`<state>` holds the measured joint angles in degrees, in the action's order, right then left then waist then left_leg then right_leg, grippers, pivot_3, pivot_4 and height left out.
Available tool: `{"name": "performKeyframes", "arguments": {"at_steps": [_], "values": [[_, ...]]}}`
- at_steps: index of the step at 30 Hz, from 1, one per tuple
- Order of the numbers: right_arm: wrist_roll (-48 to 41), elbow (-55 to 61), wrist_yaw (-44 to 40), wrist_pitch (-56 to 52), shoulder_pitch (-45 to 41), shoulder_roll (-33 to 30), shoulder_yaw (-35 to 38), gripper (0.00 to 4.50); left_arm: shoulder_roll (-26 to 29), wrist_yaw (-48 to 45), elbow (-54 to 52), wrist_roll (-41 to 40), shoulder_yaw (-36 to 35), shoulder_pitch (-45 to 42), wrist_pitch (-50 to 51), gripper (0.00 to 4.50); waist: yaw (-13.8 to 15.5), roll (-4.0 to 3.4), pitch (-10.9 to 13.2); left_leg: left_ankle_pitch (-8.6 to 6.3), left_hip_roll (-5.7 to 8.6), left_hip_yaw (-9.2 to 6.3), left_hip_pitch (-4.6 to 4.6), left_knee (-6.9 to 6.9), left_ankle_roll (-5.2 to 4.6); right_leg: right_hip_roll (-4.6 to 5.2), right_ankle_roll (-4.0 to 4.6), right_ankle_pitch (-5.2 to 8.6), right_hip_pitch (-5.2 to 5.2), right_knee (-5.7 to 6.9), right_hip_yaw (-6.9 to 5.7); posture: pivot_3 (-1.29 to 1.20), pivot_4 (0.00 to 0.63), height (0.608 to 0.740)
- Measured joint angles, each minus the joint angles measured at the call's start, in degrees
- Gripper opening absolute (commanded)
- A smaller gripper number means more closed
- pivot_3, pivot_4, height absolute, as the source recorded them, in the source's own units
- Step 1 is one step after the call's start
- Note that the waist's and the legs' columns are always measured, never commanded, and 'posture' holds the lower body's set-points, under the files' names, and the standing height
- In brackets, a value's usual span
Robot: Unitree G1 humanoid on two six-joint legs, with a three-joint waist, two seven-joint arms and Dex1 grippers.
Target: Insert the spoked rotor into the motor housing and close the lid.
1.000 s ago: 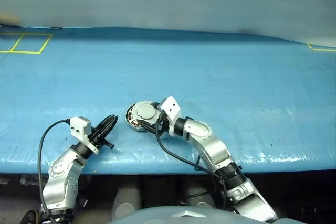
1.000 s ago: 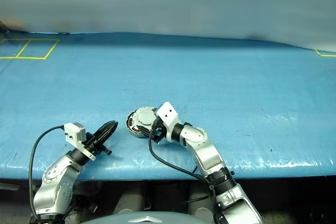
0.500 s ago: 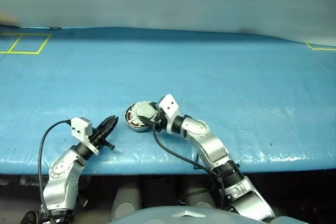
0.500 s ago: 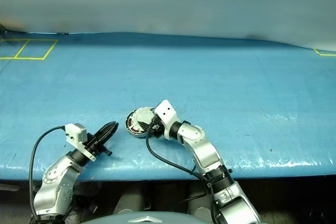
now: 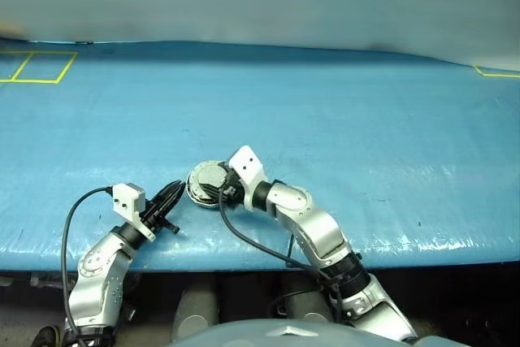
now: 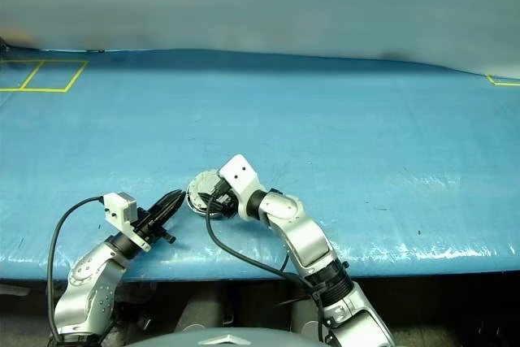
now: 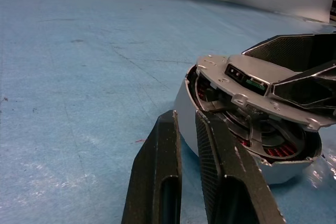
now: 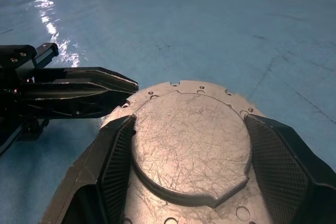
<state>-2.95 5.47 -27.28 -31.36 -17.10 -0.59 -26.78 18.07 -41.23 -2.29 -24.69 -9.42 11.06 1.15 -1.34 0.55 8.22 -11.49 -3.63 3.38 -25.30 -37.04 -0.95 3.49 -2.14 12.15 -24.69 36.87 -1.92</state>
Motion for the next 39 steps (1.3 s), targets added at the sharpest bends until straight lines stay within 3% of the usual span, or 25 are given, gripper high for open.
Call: {"name": "performKeyframes", "arguments": {"at_steps": [17, 34, 39], "values": [[3.84, -0.47, 3.52, -1.58, -0.80, 0.35, -3.13, 3.01, 0.25, 0.19, 0.00, 0.05, 0.36, 0.23, 0.02, 0.56, -0.04, 0.01, -0.01, -0.15, -0.18, -0.02, 0.07, -0.03, 0.27, 0.02, -0.03, 0.01, 0.07, 0.01, -0.14, 0.00, 0.150, 0.740], [4.91, 0.23, 7.11, -10.18, -4.06, 3.01, -3.84, 3.01, 0.39, 0.74, 0.00, 0.00, 0.32, 0.20, 0.02, 0.56, -0.19, -0.01, -0.01, -0.19, -0.41, -0.02, 0.10, -0.03, 0.33, 0.16, -0.02, 0.01, 0.06, 0.02, -0.34, 0.00, 0.150, 0.740], [4.91, -0.02, 5.82, -8.25, -4.97, 0.04, -4.45, 3.01, 0.39, 0.69, 0.00, -0.01, 0.39, 0.22, 0.02, 0.56, -0.10, -0.01, 0.00, -0.19, -0.39, 0.00, 0.09, -0.03, 0.34, 0.33, -0.02, 0.01, 0.06, 0.01, -0.49, 0.00, 0.150, 0.740]]}}
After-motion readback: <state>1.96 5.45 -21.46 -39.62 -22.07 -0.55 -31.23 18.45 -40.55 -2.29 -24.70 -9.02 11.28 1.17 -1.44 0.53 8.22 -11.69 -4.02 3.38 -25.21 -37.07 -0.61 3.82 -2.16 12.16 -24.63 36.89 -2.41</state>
